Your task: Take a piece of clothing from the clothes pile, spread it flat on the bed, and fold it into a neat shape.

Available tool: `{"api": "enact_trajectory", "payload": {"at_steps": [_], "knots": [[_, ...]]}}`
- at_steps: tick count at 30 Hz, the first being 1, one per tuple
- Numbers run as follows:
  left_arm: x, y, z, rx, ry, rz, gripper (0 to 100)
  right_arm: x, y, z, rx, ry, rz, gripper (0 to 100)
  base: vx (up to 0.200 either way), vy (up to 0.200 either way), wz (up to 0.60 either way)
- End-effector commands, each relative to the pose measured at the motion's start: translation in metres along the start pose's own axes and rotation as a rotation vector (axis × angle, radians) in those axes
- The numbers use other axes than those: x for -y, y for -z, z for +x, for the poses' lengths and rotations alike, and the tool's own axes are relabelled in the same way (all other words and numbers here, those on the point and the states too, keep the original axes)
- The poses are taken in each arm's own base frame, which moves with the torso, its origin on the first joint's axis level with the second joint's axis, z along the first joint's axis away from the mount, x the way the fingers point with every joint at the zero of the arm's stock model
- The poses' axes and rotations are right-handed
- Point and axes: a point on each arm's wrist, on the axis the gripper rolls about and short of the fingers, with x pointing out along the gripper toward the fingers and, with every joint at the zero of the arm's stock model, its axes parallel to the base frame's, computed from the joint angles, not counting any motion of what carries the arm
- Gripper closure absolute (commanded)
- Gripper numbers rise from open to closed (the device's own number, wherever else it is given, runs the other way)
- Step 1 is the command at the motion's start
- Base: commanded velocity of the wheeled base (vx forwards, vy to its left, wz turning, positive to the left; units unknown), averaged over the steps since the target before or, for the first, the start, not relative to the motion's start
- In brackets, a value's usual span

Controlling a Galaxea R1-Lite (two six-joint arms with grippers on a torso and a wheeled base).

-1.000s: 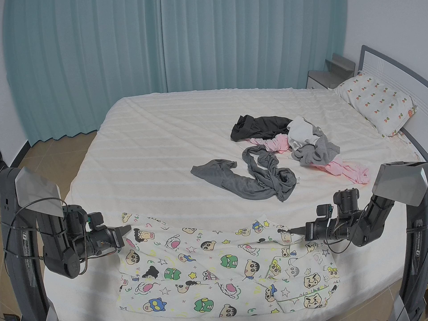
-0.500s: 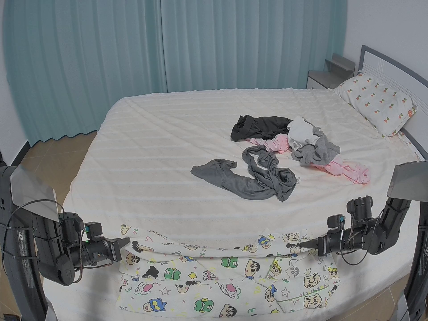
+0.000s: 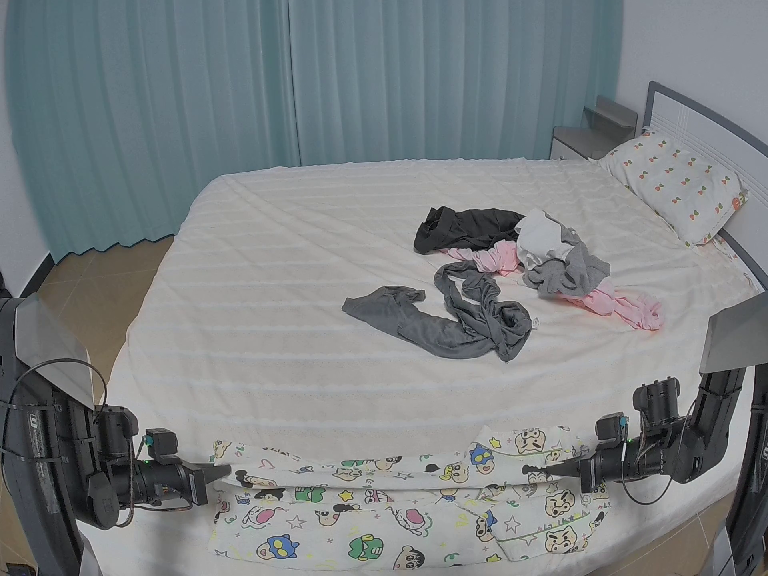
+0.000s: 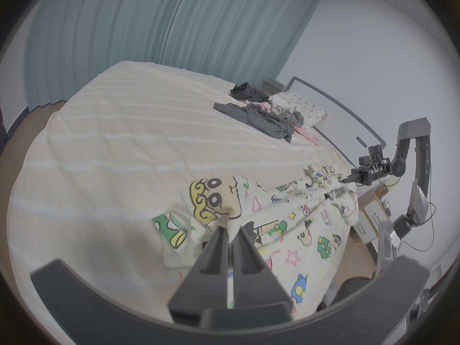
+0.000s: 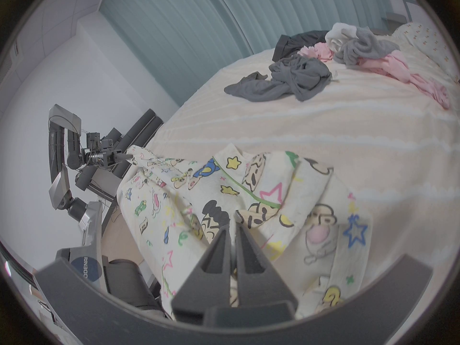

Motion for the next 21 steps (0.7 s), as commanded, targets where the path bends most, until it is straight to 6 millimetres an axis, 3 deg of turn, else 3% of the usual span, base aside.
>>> {"api": "enact_trajectory", "payload": {"at_steps": [1, 8, 9, 13, 14, 21], "knots": [[-0.005, 0.010, -0.004, -0.026, -0.013, -0.022, 100, -0.001, 0.017, -0.001, -0.059, -0.002, 0.031, 100, 0.000, 0.000, 0.00], [-0.009, 0.019, -0.001, -0.059, -0.005, -0.033, 100, 0.005, 0.026, -0.001, -0.080, 0.012, 0.056, 100, 0.000, 0.000, 0.00], [-0.009, 0.023, 0.001, -0.075, 0.004, -0.036, 0, 0.007, 0.028, -0.001, -0.081, 0.018, 0.060, 100, 0.000, 0.000, 0.00], [-0.011, 0.028, 0.003, -0.097, 0.010, -0.038, 0, 0.009, 0.030, -0.001, -0.072, 0.024, 0.060, 100, 0.000, 0.000, 0.00], [-0.011, 0.029, 0.003, -0.100, 0.011, -0.040, 0, 0.009, 0.031, -0.001, -0.069, 0.027, 0.064, 0, 0.000, 0.000, 0.00], [-0.021, 0.029, -0.006, -0.061, 0.006, -0.085, 0, 0.014, 0.032, -0.017, 0.013, 0.074, 0.064, 0, 0.000, 0.000, 0.00]]}}
